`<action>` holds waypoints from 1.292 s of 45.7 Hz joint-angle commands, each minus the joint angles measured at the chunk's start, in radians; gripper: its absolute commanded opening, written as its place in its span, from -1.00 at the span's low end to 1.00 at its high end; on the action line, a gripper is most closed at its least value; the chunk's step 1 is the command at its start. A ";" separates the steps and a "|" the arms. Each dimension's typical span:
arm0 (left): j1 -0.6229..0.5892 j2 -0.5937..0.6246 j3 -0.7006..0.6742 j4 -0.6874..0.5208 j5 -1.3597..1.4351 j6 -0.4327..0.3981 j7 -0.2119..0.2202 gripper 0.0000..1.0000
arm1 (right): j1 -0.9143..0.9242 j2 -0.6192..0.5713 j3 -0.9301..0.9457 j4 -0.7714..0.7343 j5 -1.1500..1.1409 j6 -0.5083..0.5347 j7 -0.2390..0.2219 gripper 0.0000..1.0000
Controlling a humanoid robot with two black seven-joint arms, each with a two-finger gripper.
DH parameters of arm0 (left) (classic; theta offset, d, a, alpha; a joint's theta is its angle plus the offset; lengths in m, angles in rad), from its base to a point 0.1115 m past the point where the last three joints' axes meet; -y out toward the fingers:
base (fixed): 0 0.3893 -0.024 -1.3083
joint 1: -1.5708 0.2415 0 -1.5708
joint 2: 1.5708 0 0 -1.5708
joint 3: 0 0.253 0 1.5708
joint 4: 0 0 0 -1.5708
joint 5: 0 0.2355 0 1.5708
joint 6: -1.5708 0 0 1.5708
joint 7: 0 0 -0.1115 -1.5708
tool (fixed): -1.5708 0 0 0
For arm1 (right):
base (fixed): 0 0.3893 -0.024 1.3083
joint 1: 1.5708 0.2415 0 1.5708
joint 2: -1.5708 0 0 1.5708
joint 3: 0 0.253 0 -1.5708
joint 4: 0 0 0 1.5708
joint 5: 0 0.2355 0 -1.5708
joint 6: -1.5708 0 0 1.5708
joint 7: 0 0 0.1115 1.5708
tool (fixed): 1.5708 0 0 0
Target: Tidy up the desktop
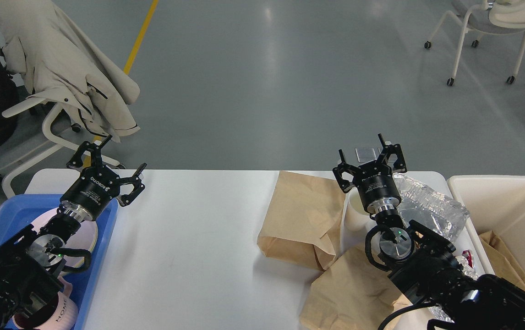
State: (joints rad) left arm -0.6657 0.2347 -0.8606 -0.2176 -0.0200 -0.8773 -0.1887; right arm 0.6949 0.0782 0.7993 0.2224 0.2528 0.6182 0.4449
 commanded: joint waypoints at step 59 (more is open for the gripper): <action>0.000 0.000 -0.002 0.000 0.000 0.000 0.000 1.00 | 0.298 -0.179 0.242 0.152 0.011 0.002 0.005 1.00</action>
State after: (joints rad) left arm -0.6657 0.2347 -0.8621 -0.2177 -0.0200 -0.8773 -0.1887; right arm 1.0124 -0.1008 0.9909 0.3749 0.2631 0.6227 0.4493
